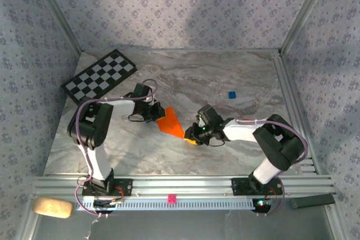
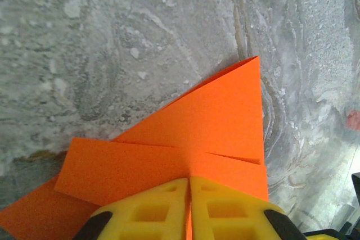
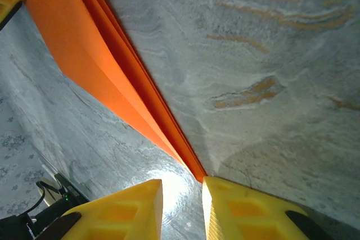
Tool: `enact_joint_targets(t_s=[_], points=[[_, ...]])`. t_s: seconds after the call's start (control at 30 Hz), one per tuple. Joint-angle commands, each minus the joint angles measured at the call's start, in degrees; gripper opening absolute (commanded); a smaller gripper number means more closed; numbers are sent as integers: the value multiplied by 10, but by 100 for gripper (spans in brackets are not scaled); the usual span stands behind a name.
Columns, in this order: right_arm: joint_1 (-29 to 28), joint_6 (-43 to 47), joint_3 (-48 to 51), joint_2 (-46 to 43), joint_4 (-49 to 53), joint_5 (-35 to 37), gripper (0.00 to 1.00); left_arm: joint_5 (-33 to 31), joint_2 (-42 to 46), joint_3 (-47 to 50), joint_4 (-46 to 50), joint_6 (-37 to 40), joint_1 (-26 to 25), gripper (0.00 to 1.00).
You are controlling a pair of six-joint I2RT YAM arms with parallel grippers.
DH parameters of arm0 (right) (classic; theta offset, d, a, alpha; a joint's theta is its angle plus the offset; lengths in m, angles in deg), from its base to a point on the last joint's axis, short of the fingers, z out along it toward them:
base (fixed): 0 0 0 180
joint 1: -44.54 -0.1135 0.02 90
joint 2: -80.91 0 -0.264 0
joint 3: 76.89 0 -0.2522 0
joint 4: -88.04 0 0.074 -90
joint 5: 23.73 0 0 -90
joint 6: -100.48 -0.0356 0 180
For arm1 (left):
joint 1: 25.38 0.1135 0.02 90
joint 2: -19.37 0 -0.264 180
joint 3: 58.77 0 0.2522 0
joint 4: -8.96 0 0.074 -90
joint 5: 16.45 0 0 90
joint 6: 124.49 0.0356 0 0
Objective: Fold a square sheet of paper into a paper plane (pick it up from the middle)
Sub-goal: Fourth fold the wing at the center of the table.
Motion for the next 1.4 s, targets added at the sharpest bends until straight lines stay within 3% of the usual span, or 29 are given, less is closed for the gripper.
enact_joint_targets(t_s=[0.0, 0.2, 0.57, 0.83, 1.37], points=[[0, -7, 1, -13, 34, 30, 26, -39, -3, 13, 50, 4, 10, 10], [10, 2, 10, -40, 29, 13, 26, -37, -5, 14, 49, 6, 10, 10], [7, -10, 4, 16, -20, -26, 26, -36, -5, 15, 48, 6, 10, 10], [4, -3, -5, 20, 10, -7, 26, -35, -5, 16, 47, 5, 10, 10], [3, -15, -20, 34, -47, -25, 26, -30, -9, 16, 45, 4, 9, 10]])
